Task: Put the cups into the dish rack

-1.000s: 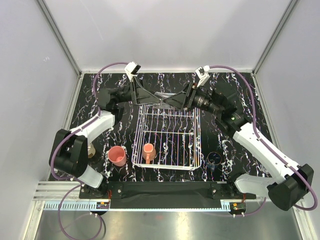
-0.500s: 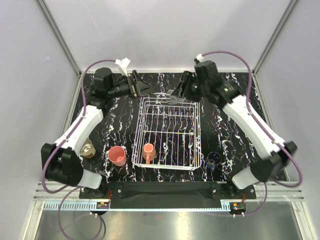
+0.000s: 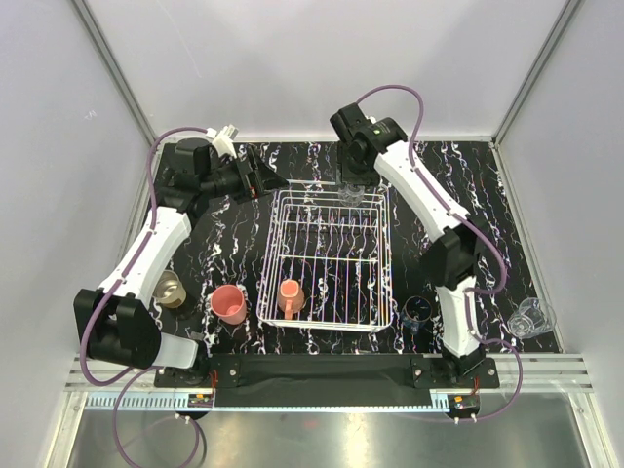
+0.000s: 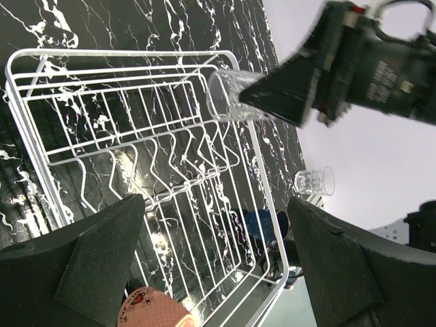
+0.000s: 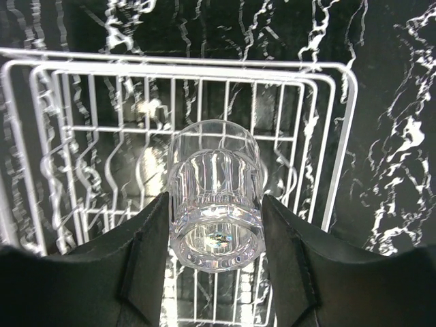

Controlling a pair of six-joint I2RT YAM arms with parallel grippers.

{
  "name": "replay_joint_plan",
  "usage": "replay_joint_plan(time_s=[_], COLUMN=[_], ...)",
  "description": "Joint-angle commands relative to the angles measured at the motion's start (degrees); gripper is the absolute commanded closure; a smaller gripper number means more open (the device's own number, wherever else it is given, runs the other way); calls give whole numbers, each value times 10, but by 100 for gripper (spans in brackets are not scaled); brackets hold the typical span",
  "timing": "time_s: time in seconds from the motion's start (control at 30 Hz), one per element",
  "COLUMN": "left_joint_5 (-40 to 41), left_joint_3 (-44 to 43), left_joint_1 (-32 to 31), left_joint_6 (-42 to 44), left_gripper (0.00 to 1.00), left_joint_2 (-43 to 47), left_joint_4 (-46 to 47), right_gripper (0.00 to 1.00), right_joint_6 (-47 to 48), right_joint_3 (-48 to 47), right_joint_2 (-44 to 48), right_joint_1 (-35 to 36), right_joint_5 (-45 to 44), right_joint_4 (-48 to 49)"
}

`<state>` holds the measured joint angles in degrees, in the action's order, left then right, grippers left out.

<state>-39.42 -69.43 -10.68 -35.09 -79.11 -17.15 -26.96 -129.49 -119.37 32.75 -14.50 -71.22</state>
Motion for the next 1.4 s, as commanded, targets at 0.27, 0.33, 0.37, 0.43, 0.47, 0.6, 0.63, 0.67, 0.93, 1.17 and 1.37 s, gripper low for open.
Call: replay_joint_plan(time_s=[0.27, 0.33, 0.37, 0.43, 0.47, 0.6, 0.63, 0.67, 0.93, 1.17, 1.37], left_joint_5=[-11, -15, -16, -19, -21, -24, -26, -27, -32, -34, -35], left_joint_3=[-16, -16, -15, -13, -14, -12, -12, -12, -9, -10, -10], left_joint_1=[4, 4, 5, 6, 7, 8, 8, 9, 9, 10, 10], left_joint_6=[-2, -4, -6, -8, -9, -12, -13, -15, -19, -20, -21], left_gripper=[8, 8, 8, 8, 8, 8, 8, 8, 8, 8, 8], left_joint_2=[8, 8, 7, 7, 5, 2, 1, 1, -6, -10, -11], left_joint_4=[15, 18, 18, 19, 19, 22, 23, 24, 28, 26, 28], right_gripper=[100, 100, 100, 100, 100, 100, 100, 100, 100, 100, 98], right_joint_6=[45, 46, 45, 48, 48, 49, 48, 49, 48, 46, 47], right_joint_3=[-21, -2, 0, 7, 9, 29, 32, 35, 48, 65, 69], right_joint_2=[-50, -46, -46, -52, -54, -60, -59, -59, -82, -90, -102], right_joint_1=[-51, -52, -54, -55, -58, -60, -61, -60, -62, -62, -62], right_joint_5=[-4, 13, 18, 18, 19, 27, 27, 29, 41, 48, 47], right_joint_4=[8, 24, 26, 28, 29, 44, 52, 56, 76, 82, 79])
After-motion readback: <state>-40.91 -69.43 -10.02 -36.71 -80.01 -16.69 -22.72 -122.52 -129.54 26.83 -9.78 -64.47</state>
